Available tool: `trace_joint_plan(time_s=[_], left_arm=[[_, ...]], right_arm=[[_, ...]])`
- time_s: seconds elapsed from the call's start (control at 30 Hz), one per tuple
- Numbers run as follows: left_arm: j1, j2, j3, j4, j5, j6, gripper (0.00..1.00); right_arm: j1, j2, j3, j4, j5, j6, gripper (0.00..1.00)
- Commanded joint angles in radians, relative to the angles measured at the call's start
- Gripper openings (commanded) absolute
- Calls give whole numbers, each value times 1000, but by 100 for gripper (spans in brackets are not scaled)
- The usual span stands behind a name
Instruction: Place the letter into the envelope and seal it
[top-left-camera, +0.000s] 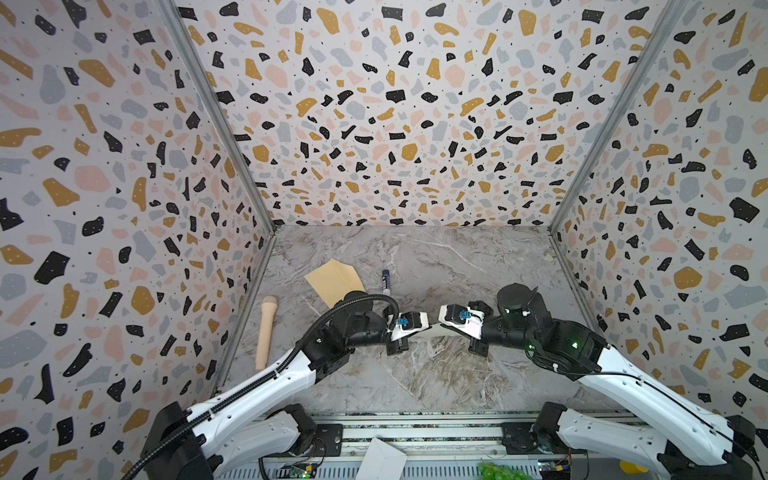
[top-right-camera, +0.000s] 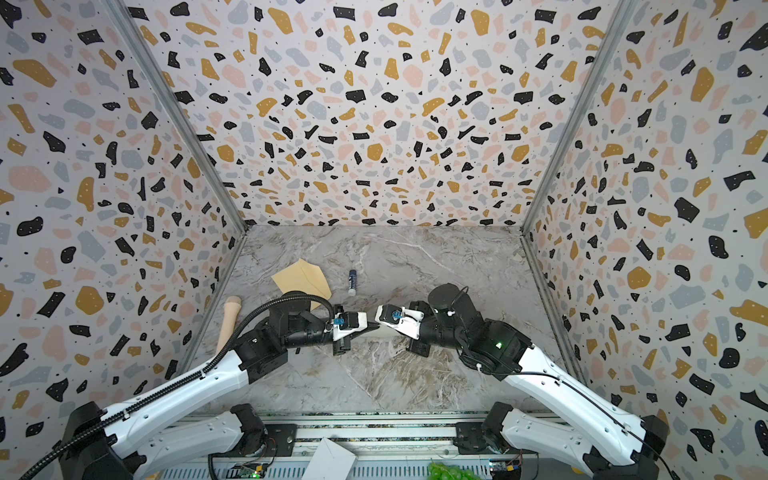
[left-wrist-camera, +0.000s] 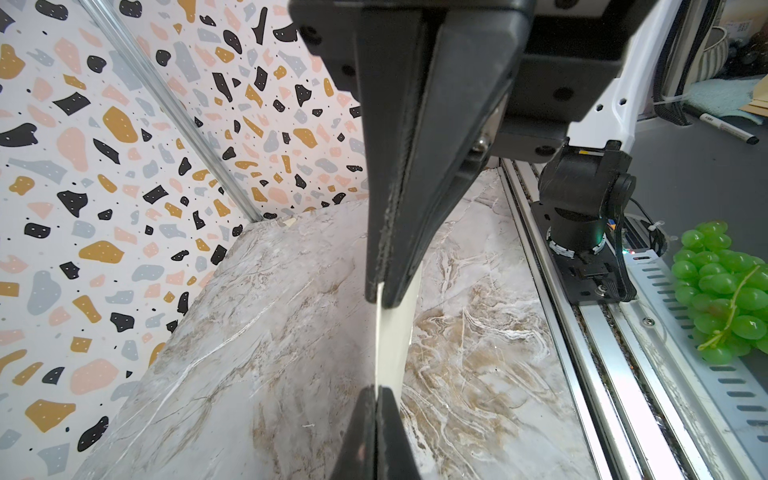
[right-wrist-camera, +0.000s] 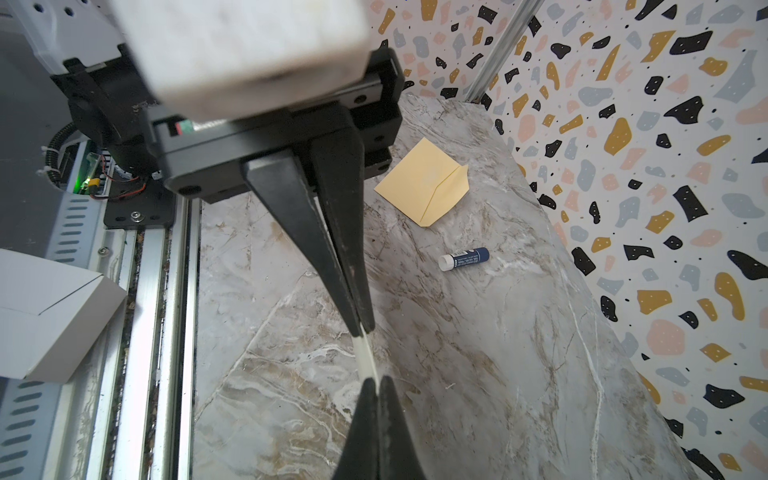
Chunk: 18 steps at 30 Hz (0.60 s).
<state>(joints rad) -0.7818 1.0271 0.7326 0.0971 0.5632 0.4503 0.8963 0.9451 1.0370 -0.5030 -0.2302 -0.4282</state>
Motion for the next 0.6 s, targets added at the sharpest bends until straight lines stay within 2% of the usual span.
trace_joint_plan(time_s=[0.0,0.07,0.2,0.4,0.57], left_arm=[[-4,5,-11,12,-4,5,0],[-4,10,-15,19,-9,0,10],[-4,23,-19,19,-29,2,13],[-4,44,-12,11,-36,-1,0],[-4,48,-14,19,-37,-10,0]], right_arm=[[3,-28,-2,8,10,-1,0],[3,-31,-2,2,16,-1,0],[3,-48,-2,-3,26,1,0],[3,-65,-9,-2,31,1,0],[3,-69,-6,-5,38,1,0]])
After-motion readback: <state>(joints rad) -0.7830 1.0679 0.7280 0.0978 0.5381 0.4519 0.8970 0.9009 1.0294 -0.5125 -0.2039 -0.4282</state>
